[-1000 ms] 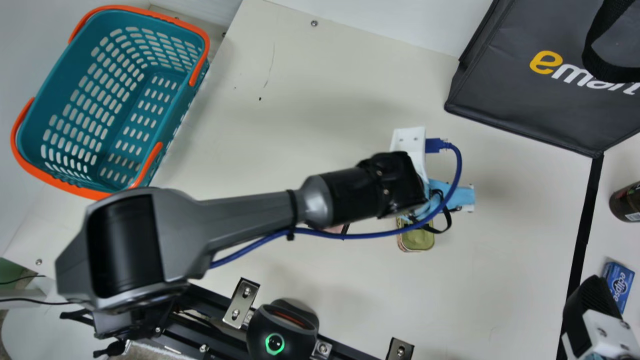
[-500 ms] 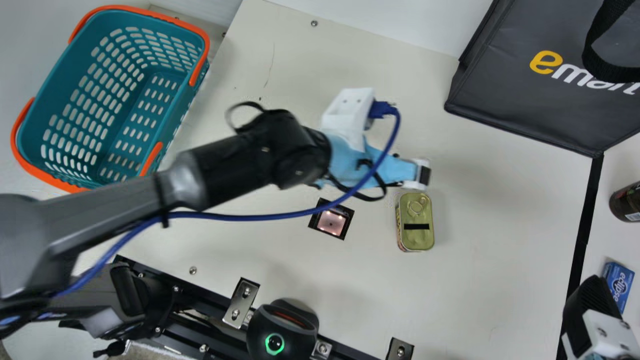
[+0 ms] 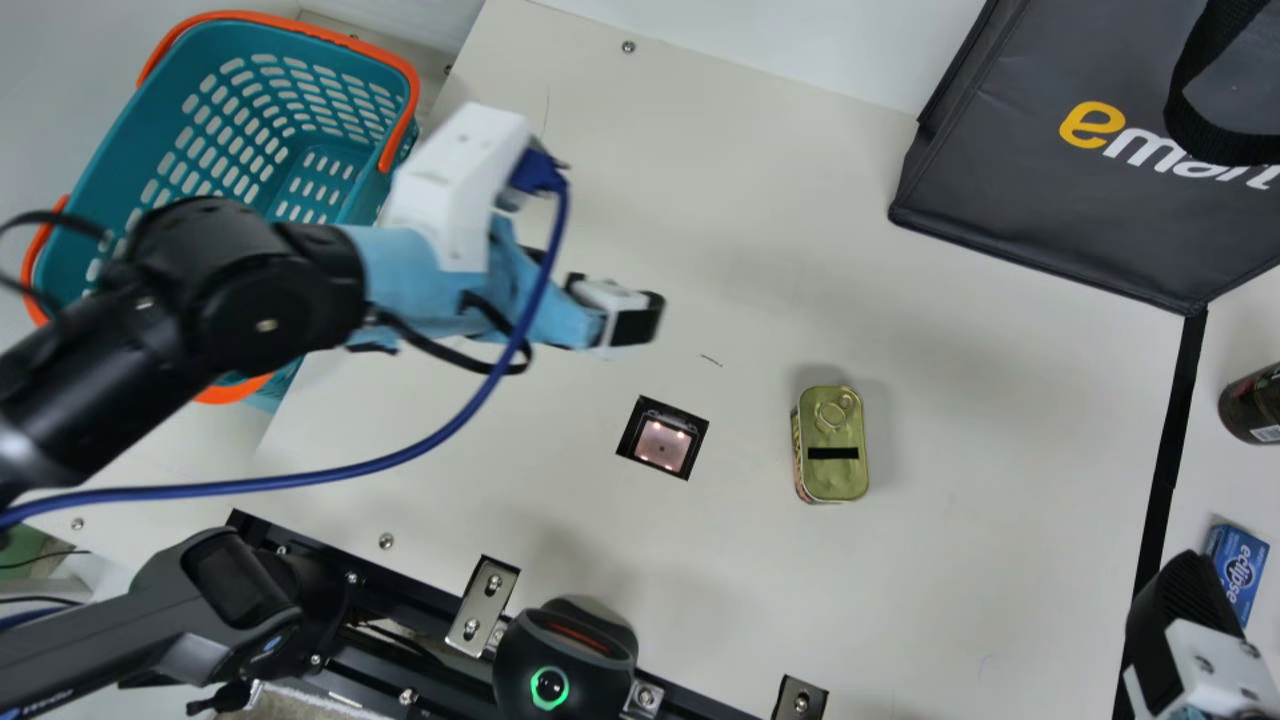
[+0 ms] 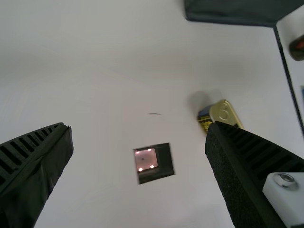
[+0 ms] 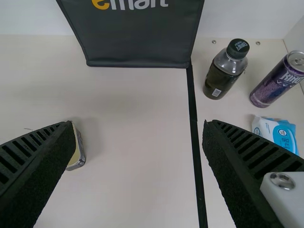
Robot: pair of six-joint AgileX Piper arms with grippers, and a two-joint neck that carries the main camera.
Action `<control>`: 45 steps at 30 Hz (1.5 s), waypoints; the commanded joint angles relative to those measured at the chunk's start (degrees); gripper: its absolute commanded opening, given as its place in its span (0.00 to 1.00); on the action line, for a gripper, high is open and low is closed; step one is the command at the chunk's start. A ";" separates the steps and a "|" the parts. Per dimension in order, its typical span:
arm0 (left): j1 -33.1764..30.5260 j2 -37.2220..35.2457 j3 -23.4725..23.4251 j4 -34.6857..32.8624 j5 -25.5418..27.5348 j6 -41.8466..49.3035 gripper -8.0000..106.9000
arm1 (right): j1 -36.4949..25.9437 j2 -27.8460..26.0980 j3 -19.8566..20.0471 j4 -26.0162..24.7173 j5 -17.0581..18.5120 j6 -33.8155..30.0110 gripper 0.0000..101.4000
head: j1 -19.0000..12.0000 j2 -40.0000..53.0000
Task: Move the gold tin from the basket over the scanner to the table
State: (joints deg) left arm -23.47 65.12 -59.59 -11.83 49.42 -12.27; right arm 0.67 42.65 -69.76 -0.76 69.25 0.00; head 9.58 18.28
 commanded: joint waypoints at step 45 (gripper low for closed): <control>15.81 -18.27 -3.19 4.75 6.23 8.16 0.85 | 7.31 3.16 1.48 0.76 -1.04 -5.76 0.94 | -1.66 -19.86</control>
State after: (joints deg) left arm -7.66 46.85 -62.78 -7.08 55.65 -4.11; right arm 5.90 45.17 -68.46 0.00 68.46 -4.27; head 9.67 -1.58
